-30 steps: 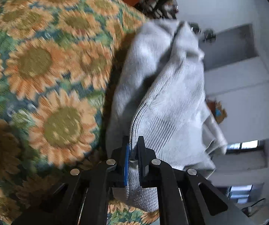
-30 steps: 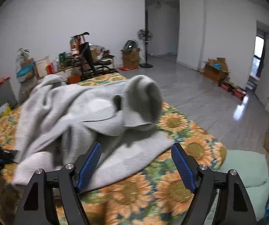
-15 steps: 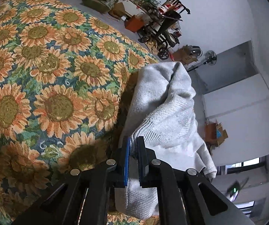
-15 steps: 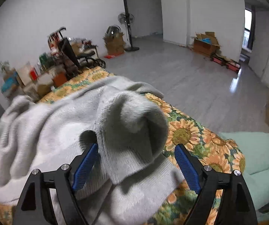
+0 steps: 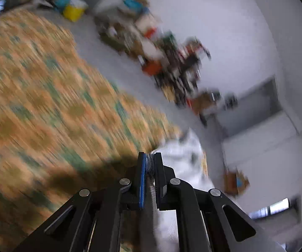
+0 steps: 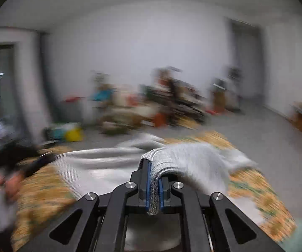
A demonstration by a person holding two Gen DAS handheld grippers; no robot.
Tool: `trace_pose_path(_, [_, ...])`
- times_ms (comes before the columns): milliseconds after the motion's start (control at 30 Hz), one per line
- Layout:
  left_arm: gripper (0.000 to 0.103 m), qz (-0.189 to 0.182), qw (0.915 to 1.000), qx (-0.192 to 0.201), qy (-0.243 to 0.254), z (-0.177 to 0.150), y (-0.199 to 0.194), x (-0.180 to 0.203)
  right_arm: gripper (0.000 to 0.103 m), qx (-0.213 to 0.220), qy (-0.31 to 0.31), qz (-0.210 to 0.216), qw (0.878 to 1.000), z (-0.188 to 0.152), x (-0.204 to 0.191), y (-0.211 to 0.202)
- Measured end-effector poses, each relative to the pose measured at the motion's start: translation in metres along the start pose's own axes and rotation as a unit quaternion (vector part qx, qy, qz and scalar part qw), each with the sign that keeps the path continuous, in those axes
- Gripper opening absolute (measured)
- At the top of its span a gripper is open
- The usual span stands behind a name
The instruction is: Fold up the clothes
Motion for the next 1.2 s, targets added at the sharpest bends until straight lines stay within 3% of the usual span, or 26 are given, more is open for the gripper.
trace_pose_path(100, [0.007,0.021,0.9947,0.085,-0.054,0.085,-0.075,-0.051,0.006,0.024,-0.05,0.144,0.988,0.011,-0.094,-0.025])
trace_pose_path(133, [0.007,0.034,0.9928,0.09,-0.072,0.106,-0.094,-0.072,0.014,0.01,-0.055,0.151,0.987,0.004,-0.106,-0.022])
trace_pose_path(167, [0.007,0.052,0.9905,0.092,-0.088,0.124,-0.11,-0.092,0.025,-0.003,-0.061,0.159,0.985,-0.003,-0.118,-0.019])
trace_pose_path(200, [0.008,0.087,0.9879,0.081,-0.1,0.133,-0.119,-0.112,0.056,-0.017,-0.066,0.166,0.984,-0.01,-0.13,-0.016])
trace_pose_path(233, [0.02,0.13,0.9842,0.063,-0.102,0.138,-0.125,-0.133,0.073,-0.031,-0.072,0.173,0.982,-0.017,-0.142,-0.013])
trace_pose_path(267, [0.035,0.169,0.9794,0.039,-0.102,0.14,-0.128,-0.154,0.075,-0.045,-0.077,0.18,0.98,-0.024,-0.154,-0.01])
trace_pose_path(300, [0.069,0.199,0.9751,0.001,-0.099,0.134,-0.124,-0.174,0.074,-0.059,-0.082,0.188,0.977,-0.031,-0.166,-0.007])
trace_pose_path(333, [0.075,0.218,0.9705,-0.032,-0.098,0.127,-0.121,-0.192,0.074,-0.073,-0.087,0.195,0.974,-0.038,-0.178,-0.004])
trace_pose_path(433, [0.075,0.201,0.9698,-0.084,-0.11,0.089,-0.103,-0.227,0.074,-0.114,-0.103,0.216,0.964,-0.06,-0.213,0.005])
trace_pose_path(533, [0.075,0.187,0.9639,-0.146,-0.121,0.047,-0.079,-0.25,0.076,-0.155,-0.12,0.231,0.953,-0.082,-0.245,0.014])
trace_pose_path(667, [0.075,0.133,0.9614,-0.211,-0.116,-0.009,-0.059,-0.248,0.077,-0.205,-0.152,0.19,0.948,-0.123,-0.237,0.029])
trace_pose_path(767, [0.075,0.127,0.9638,-0.217,-0.088,-0.028,-0.059,-0.238,0.076,-0.224,-0.181,0.175,0.942,-0.149,-0.233,0.035])
trace_pose_path(900, [0.075,0.132,0.9701,-0.179,-0.098,-0.032,-0.079,-0.241,0.077,-0.218,-0.223,0.181,0.933,-0.163,-0.249,0.051])
trace_pose_path(1067, [0.075,0.145,0.9716,-0.144,-0.12,-0.037,-0.103,-0.264,0.073,-0.215,-0.251,0.187,0.925,-0.175,-0.267,0.083])
trace_pose_path(1100, [0.075,0.139,0.9713,-0.142,-0.131,-0.039,-0.107,-0.27,0.061,-0.214,-0.257,0.188,0.924,-0.178,-0.27,0.09])
trace_pose_path(1133, [0.075,0.134,0.9709,-0.139,-0.141,-0.041,-0.111,-0.275,0.032,-0.217,-0.253,0.194,0.923,-0.178,-0.272,0.096])
trace_pose_path(1200, [0.075,0.127,0.9699,-0.133,-0.159,-0.045,-0.116,-0.282,0.016,-0.237,-0.203,0.228,0.922,-0.168,-0.268,0.106])
Point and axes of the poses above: each gripper's, at about its wrist camera, not at the fingertips, and y roughly the way its jaws point, x to its right, z to its top, the point moved 3 cm from there along y, roughly the way its jaws point, and after that the axes turned 6 degrees about -y, right-handed, at the moved point
